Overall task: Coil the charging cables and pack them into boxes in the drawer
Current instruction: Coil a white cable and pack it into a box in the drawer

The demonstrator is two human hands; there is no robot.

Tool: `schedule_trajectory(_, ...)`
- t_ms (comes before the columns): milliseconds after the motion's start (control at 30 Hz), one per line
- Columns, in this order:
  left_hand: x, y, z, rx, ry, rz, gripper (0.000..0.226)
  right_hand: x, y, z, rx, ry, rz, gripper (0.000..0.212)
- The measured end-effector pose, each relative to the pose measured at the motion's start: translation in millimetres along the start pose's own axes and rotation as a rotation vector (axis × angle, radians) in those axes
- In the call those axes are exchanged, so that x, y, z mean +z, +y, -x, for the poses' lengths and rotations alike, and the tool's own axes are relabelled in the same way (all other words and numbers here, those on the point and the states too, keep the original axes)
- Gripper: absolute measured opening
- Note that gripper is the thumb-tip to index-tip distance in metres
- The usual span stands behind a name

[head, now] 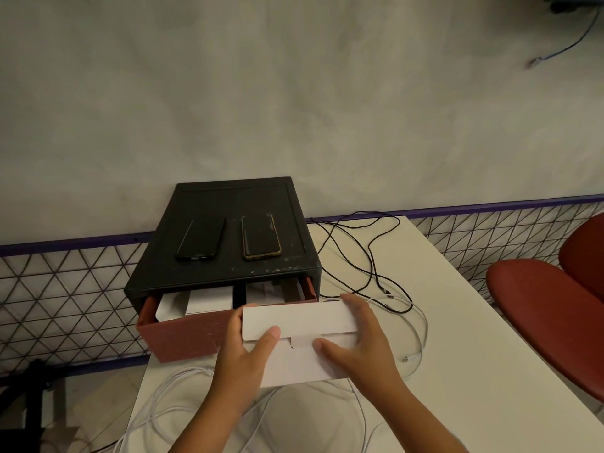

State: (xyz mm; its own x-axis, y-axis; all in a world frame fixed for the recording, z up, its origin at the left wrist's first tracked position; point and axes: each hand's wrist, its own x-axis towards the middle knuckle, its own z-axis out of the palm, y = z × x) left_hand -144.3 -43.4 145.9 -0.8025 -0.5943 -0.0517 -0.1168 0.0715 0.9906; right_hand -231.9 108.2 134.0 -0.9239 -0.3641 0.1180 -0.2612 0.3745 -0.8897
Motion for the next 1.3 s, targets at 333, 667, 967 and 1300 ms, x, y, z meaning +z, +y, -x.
schedule_trajectory(333,3,0,1,0.061,0.058,-0.009,0.014,-2,-3,2,0.067,0.087,-0.172,0.039)
schedule_trajectory(667,1,11,4,0.145,0.089,0.108,0.025,-36,-5,10,0.210,-0.375,-0.562,0.061)
schedule_trajectory(967,23,29,14,-0.179,-0.015,0.513,0.058,-31,-17,41,-0.036,-0.042,-0.415,0.056)
schedule_trajectory(1300,44,31,38,-0.350,-0.247,0.708,0.055,-41,-23,80,-0.229,-0.286,-0.183,0.082)
